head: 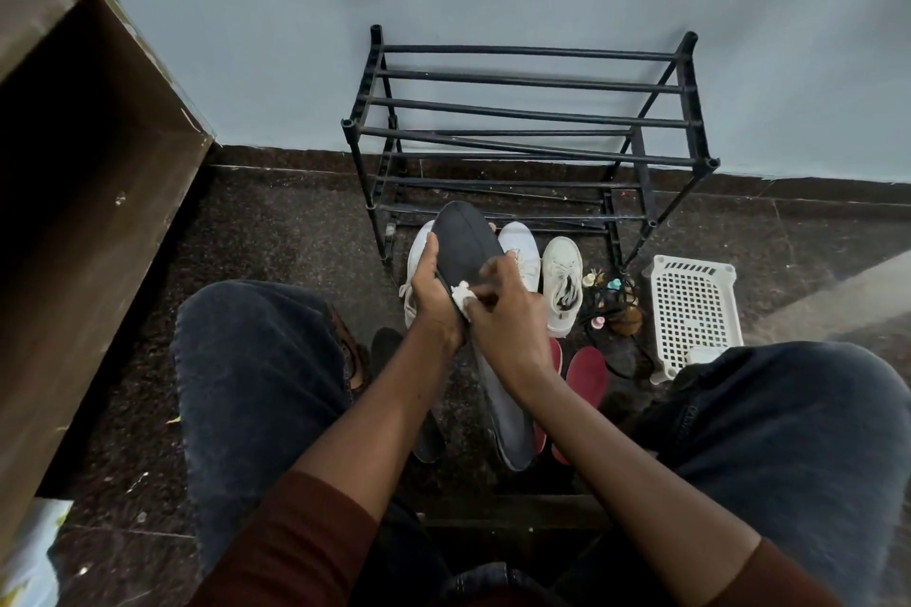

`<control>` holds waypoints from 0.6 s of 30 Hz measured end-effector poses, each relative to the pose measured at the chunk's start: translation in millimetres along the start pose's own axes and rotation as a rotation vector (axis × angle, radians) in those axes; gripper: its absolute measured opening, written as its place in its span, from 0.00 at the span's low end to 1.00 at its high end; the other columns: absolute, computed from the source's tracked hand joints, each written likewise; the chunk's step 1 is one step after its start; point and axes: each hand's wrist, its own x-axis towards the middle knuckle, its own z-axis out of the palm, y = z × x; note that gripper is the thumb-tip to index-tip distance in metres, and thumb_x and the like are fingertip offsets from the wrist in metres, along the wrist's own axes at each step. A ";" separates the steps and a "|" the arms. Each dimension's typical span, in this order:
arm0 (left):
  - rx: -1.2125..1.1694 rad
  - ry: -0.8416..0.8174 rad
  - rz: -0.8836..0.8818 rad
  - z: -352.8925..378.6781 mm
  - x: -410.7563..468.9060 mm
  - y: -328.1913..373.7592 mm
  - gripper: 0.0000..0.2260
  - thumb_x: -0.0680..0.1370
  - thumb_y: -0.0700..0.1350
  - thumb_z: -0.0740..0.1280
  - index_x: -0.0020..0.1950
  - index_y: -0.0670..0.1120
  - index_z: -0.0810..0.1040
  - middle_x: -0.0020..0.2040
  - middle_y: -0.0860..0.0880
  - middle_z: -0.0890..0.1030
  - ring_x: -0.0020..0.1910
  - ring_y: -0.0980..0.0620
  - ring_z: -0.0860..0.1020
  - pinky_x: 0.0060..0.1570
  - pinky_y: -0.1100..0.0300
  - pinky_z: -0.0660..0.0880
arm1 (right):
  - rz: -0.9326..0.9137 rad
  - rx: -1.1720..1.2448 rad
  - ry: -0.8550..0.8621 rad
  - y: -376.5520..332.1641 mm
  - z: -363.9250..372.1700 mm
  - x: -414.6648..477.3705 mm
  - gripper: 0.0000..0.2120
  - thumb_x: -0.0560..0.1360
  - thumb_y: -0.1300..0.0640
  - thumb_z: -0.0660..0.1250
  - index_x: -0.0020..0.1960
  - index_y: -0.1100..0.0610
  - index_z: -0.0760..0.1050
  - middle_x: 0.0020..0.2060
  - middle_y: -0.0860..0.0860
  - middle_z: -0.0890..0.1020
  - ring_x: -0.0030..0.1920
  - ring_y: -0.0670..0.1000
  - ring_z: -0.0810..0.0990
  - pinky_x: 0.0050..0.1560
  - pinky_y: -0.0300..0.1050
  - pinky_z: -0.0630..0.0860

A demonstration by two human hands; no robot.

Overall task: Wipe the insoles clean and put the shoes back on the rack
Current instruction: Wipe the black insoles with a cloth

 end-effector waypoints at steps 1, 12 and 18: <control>-0.008 0.002 0.007 2.3 -0.4 1.5 0.31 0.79 0.61 0.55 0.68 0.36 0.71 0.65 0.34 0.73 0.65 0.35 0.72 0.69 0.40 0.64 | -0.008 -0.025 0.006 2.9 -1.8 1.8 0.10 0.73 0.66 0.63 0.53 0.56 0.68 0.40 0.52 0.82 0.40 0.55 0.80 0.41 0.53 0.77; -0.172 -0.025 0.095 8.0 -4.3 9.7 0.31 0.80 0.59 0.52 0.71 0.36 0.66 0.68 0.35 0.71 0.66 0.35 0.70 0.69 0.42 0.65 | 0.084 -0.009 0.016 -7.5 -0.7 -2.4 0.11 0.74 0.65 0.64 0.50 0.52 0.67 0.39 0.46 0.79 0.41 0.53 0.80 0.41 0.48 0.78; -0.210 -0.130 0.094 6.7 -5.0 10.9 0.31 0.79 0.61 0.50 0.66 0.36 0.71 0.60 0.35 0.78 0.60 0.35 0.74 0.66 0.42 0.67 | -0.048 -0.139 0.030 -0.5 -6.4 -4.1 0.07 0.75 0.65 0.60 0.51 0.57 0.67 0.42 0.57 0.81 0.41 0.59 0.79 0.41 0.53 0.76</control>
